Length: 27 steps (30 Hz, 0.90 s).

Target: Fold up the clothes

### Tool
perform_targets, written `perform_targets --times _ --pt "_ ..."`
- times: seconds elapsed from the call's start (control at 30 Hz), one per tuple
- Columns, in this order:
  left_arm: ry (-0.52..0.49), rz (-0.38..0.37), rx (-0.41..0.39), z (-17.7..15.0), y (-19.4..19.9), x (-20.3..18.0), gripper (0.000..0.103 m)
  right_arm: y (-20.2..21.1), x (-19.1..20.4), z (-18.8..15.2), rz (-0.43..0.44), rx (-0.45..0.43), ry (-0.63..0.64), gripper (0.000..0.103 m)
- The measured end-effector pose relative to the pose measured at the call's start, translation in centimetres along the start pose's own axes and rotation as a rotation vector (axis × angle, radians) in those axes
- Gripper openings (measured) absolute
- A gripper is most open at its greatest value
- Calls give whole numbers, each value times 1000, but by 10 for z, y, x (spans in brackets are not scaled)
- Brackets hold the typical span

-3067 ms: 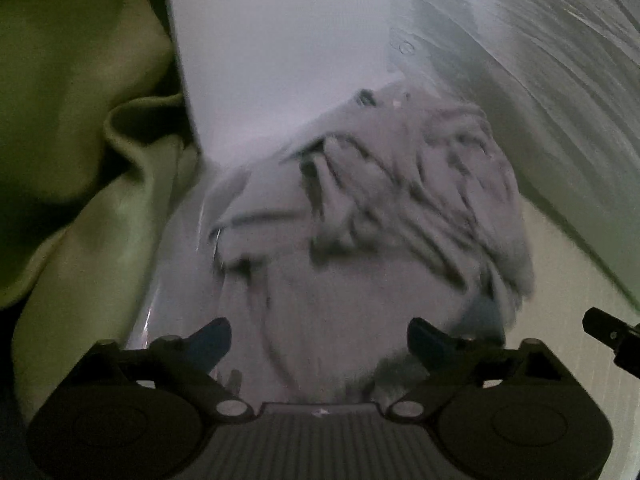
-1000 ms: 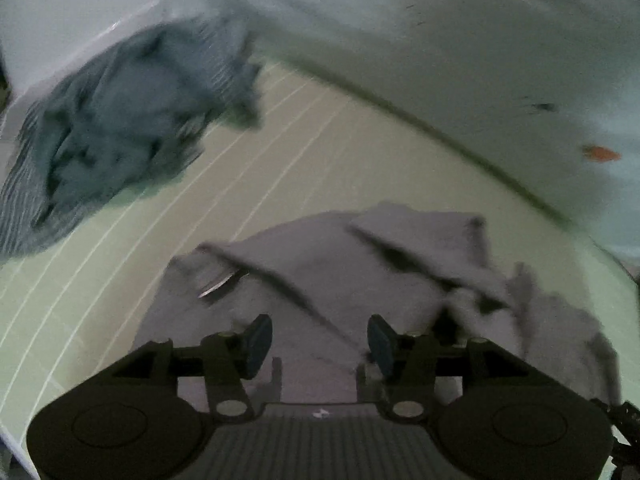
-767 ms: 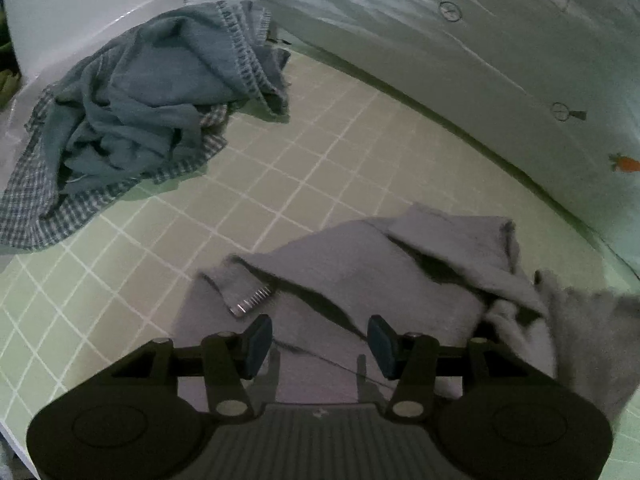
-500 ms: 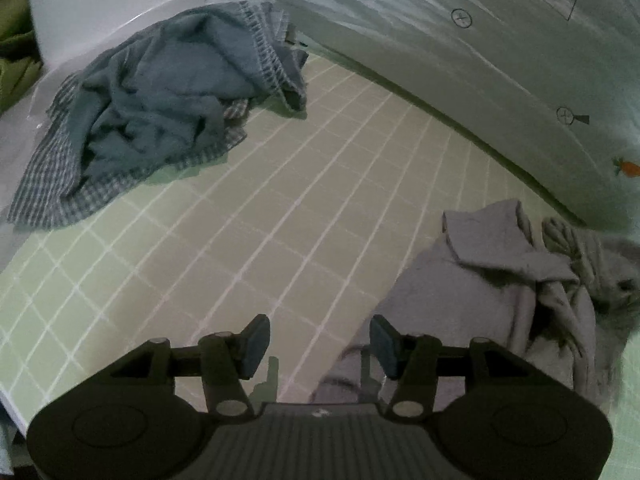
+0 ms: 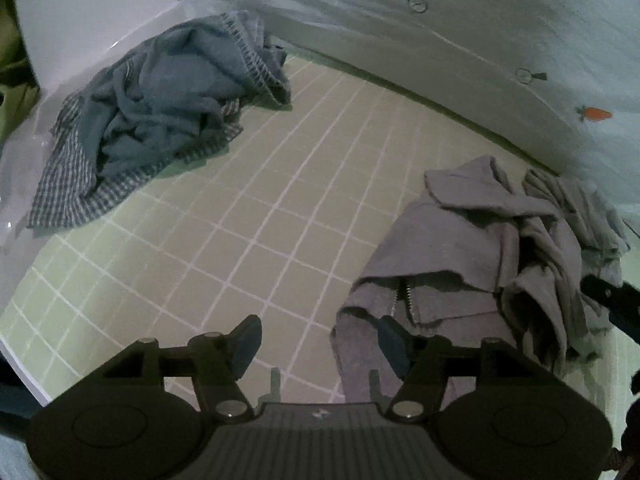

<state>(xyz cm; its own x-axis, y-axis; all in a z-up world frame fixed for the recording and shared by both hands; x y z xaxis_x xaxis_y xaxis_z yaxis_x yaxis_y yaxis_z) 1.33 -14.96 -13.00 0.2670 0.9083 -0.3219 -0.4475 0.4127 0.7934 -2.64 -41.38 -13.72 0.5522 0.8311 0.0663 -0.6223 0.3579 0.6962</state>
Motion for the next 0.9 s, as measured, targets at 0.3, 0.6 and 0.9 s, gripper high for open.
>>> perform_targets --times 0.3,0.6,0.9 --pt "-60 -66 56 0 1 16 66 -10 29 5 -127 -25 137 10" --pt "-104 -168 61 14 -27 -41 65 41 -86 42 -315 -177 -46 5" --pt "-37 -202 29 8 -63 -134 64 64 -311 56 -586 -208 -284 0"
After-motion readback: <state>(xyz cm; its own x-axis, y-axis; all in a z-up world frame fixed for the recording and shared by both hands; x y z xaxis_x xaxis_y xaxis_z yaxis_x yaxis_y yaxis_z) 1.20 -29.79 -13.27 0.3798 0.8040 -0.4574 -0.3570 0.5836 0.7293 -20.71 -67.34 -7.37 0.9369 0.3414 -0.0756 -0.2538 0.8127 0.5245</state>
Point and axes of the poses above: each gripper's, at about its wrist camera, not at the fingertips, and y roughly against the way its jaws point, x to its left, z to its top, the point moved 9 cm from there along -y, roughly the way its jaws point, and after that the axes turned 13 degrees about -z, right-handed, at the moved point
